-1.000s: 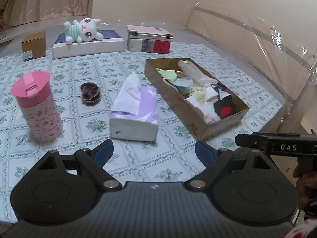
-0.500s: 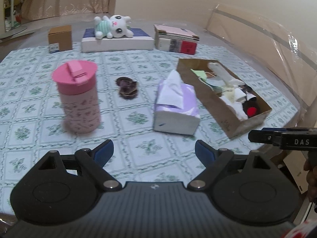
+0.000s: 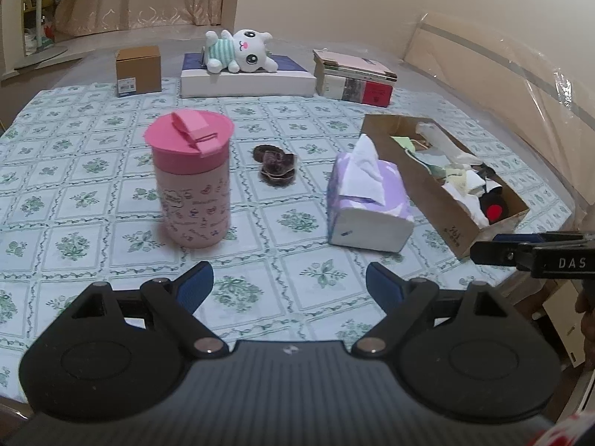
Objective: Organize soft objects
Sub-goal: 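Withdraw both grippers from the tray toward the scrunchie beside the pink cup, then grasp the purple velvet scrunchie with the right gripper while the left moves to the brown hair tie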
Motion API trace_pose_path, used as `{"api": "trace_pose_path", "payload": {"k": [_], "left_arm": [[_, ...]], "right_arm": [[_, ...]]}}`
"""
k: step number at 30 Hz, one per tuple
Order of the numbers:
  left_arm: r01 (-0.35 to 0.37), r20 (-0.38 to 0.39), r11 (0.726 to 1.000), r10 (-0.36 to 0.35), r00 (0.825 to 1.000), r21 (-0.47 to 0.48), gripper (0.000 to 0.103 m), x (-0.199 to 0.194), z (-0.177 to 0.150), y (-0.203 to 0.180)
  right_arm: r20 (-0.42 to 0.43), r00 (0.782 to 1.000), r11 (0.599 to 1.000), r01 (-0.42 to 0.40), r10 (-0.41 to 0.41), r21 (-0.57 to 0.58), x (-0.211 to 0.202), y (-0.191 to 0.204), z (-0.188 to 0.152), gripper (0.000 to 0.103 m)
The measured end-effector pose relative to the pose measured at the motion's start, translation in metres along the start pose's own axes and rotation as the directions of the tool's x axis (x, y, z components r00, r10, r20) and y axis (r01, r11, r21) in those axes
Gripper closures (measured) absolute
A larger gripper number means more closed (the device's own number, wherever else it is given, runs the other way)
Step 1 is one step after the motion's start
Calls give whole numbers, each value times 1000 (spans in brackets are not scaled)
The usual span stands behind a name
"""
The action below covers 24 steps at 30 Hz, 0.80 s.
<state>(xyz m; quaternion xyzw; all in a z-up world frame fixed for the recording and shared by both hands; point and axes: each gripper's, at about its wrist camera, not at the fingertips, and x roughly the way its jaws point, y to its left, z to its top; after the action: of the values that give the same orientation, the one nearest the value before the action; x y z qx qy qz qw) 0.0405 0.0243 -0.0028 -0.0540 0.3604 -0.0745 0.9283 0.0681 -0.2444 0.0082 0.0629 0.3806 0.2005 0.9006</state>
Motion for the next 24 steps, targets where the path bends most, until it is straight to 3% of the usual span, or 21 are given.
{"api": "trace_pose_path", "payload": {"k": [13,24], "left_arm": [[-48,15,999,48,999,24,16,-2,11,48],[-58,52,982,49,997,180,16,-9,88,122]], "right_arm": [[-25,999,991,-46,43,-128,37,38,17,41],[-40,995,936,-97,88,-338,92,54,78,41]]}}
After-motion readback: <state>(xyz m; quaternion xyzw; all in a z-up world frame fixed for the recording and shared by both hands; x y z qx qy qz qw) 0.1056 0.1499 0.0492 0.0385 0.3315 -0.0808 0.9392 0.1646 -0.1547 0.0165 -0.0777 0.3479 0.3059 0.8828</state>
